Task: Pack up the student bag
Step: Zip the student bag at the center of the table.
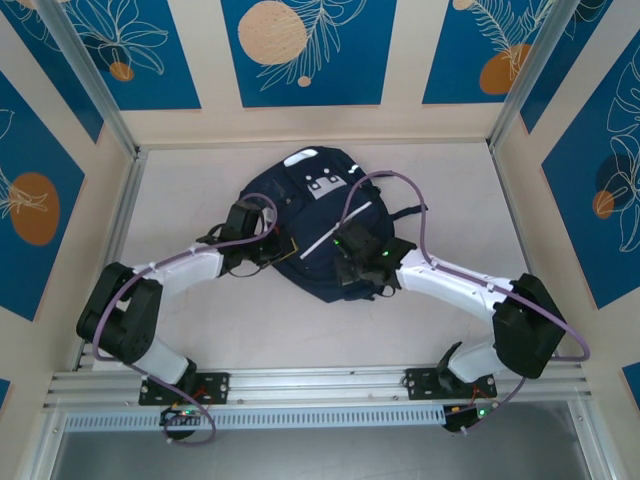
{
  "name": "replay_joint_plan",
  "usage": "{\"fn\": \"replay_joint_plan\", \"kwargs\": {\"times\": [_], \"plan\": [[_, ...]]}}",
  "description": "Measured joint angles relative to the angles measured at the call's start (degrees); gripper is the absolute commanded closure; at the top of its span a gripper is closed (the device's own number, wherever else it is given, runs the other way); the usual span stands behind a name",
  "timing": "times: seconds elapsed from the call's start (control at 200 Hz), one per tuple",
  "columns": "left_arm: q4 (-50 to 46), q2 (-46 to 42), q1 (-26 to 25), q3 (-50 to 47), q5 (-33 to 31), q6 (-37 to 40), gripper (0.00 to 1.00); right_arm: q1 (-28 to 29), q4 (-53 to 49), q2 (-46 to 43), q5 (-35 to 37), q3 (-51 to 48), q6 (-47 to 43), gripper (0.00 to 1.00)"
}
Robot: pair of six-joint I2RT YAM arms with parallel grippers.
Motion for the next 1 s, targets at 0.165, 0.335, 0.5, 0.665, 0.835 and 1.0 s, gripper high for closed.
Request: {"fn": "replay_joint_plan", "kwargs": {"times": [0.165,0.335,0.5,0.665,0.835,1.0], "plan": [[-3.7,-1.0,1.6,1.1,-1.4,2.8,0.90,-2.9,0.8,-0.1,-1.7,0.1,-0.1,1.00],[-9.1,-5.5,6.1,1.2,-5.2,5.8,0.58,-1.8,2.4,2.7,-7.5,3.7,-1.0,1.00],[-13.7,-12.6,11.3,0.3,-8.8,6.8,0.40,-0.5,4.1,9.4,-14.0,9.6,-1.6,1.00],[-17.3,-19.6,13.0,-1.9,-10.0,6.4,0.35,1.9,7.6,18.0,-19.6,17.6,-1.6,1.00],[-17.1,-22.5,13.0,-5.2,-9.7,2.3,0.35,3.7,9.6,23.0,-22.5,22.9,-1.5,1.00],[-12.8,-21.6,13.1,-8.5,-7.1,-3.9,0.37,4.3,10.2,23.3,-22.9,23.2,-1.4,1.00]]}}
